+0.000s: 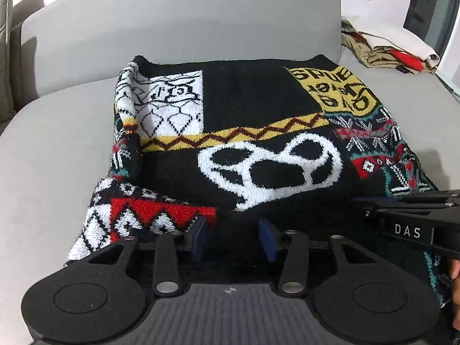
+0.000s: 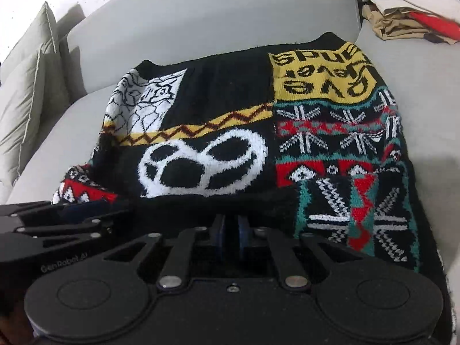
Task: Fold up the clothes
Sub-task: 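Grasp the black sweater hem with both grippers and lift it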
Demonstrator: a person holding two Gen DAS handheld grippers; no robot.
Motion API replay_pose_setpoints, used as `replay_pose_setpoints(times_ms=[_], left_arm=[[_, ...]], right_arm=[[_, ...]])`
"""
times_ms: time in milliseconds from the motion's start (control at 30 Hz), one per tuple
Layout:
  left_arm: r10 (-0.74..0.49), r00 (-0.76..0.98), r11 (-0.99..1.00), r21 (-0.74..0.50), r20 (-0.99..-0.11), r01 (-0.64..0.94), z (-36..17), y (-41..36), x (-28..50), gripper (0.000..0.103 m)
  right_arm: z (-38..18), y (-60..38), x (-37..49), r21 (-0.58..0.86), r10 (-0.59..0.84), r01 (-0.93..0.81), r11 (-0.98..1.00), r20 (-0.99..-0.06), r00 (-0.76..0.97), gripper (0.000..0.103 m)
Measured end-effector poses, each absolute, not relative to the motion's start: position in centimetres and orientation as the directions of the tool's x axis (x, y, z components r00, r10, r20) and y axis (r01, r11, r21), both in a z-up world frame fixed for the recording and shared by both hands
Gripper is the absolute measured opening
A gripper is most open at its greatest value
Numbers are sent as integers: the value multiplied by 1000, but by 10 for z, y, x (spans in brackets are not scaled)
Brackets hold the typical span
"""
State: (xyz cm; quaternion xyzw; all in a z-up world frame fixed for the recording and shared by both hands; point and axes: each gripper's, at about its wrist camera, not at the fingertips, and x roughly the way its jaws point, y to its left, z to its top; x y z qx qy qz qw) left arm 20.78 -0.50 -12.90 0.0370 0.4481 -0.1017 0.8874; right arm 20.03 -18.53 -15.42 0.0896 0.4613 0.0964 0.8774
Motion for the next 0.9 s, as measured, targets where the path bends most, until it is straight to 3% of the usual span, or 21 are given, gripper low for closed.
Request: replay_pose_setpoints(times_ms=[133, 233, 300, 367, 467, 633, 733, 800, 900], left_arm=[[-124, 585, 975, 11, -801, 221, -105, -5, 196, 43], [-102, 603, 973, 46, -791, 226, -77, 1, 180, 47], [-106, 613, 973, 46, -783, 227, -52, 11, 169, 48], [-94, 644, 975, 60, -759, 214, -25, 23, 159, 55], [-49, 694, 984, 83, -719, 156, 6, 40, 156, 61], [-76, 716, 992, 16, -694, 121, 34, 59, 175, 56], [-64, 735, 991, 43, -675, 126, 40, 57, 191, 60], [-50, 730, 989, 68, -681, 131, 32, 53, 208, 62], [-18, 708, 985, 107, -706, 132, 1, 46, 240, 63]], right_arm=[[-127, -198, 194, 303, 289, -67, 951, -786, 547, 12], [-92, -216, 175, 360, 323, -49, 931, -757, 568, 15], [-61, -230, 160, 392, 340, -42, 919, -734, 587, 26], [-27, -243, 144, 404, 343, -47, 913, -701, 625, 50], [20, -260, 128, 390, 327, -70, 918, -645, 691, 63], [64, -283, 137, 393, 279, -21, 919, -614, 738, 67], [76, -288, 152, 406, 278, -14, 914, -600, 750, 69], [73, -286, 167, 384, 264, -15, 923, -604, 752, 77], [51, -282, 199, 340, 235, -2, 941, -645, 728, 78]])
